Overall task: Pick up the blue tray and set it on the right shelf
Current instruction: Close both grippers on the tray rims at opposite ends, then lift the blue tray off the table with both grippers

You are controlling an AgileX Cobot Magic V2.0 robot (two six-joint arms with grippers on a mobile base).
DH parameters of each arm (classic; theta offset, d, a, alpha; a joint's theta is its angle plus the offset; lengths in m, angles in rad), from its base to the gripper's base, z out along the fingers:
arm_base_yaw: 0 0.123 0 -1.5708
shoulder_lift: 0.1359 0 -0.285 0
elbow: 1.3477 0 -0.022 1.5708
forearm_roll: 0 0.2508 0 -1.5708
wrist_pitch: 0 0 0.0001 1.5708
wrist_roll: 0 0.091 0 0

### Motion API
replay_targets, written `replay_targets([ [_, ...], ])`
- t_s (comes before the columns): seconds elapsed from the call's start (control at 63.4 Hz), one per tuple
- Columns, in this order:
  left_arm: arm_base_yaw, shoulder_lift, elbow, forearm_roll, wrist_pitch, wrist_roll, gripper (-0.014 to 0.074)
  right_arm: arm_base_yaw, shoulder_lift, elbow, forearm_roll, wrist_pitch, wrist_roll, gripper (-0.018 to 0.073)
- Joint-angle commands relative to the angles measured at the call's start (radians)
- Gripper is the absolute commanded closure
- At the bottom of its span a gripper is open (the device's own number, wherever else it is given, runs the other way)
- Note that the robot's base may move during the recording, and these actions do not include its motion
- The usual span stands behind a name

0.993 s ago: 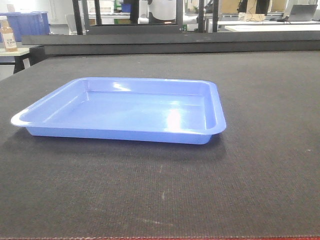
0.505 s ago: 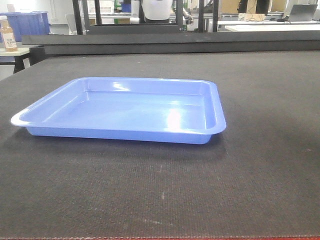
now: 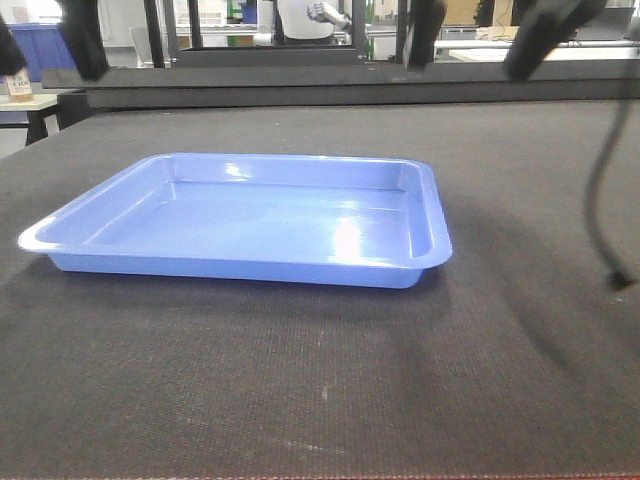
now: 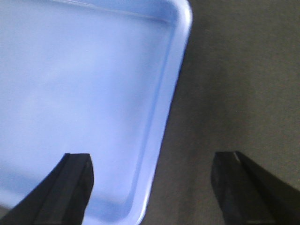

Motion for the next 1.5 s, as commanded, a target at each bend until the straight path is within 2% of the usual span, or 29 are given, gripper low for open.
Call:
replay_targets([
  [0.0,0.031,-0.007,-0.039,-0.04,-0.061,-0.009,0.0196,0.036,0.028,-0.078,-0.122,0.002,0.089,-0.005],
  [0.142,0.05,0.057,-0.039,-0.067,-0.093,-0.009,0.0196,0.054,0.102,-0.108,-0.14,0.007,0.132,-0.005],
  [0.426,0.05,0.17,-0.047,-0.067,-0.118,0.003,0.0196,0.05,0.172,-0.108,-0.129,-0.015,0.132,-0.005],
  [0.82,0.051,0.236,-0.05,-0.067,-0.164,0.003,0.0196,0.05,0.266,-0.107,-0.1,-0.056,0.132,-0.0042],
  [0.93,0.051,0.246,-0.05,-0.067,-0.156,0.003,0.0199,0.05,0.285,-0.107,-0.1,-0.052,0.132,0.0054],
  [1.009,0.051,0.251,-0.05,-0.074,-0.151,0.003,0.0232,0.05,0.286,-0.107,-0.101,-0.054,0.132,0.0202],
  [1.056,0.051,0.253,-0.05,-0.075,-0.149,0.003,0.0281,0.05,0.286,-0.107,-0.101,-0.06,0.132,0.0305],
  [1.151,0.051,0.255,-0.05,-0.076,-0.149,0.003,0.0449,0.05,0.286,-0.107,-0.101,-0.063,0.132,0.0519],
  [1.261,0.051,0.255,-0.05,-0.078,-0.149,0.003,0.066,0.05,0.286,-0.107,-0.101,-0.063,0.132,0.0495],
  [1.324,0.051,0.255,-0.05,-0.081,-0.147,0.003,0.0625,0.05,0.284,-0.108,-0.101,-0.062,0.132,0.0495],
  [1.482,0.051,0.229,-0.05,-0.082,-0.106,0.002,0.0642,0.05,0.248,-0.113,-0.111,-0.048,0.131,0.0498],
])
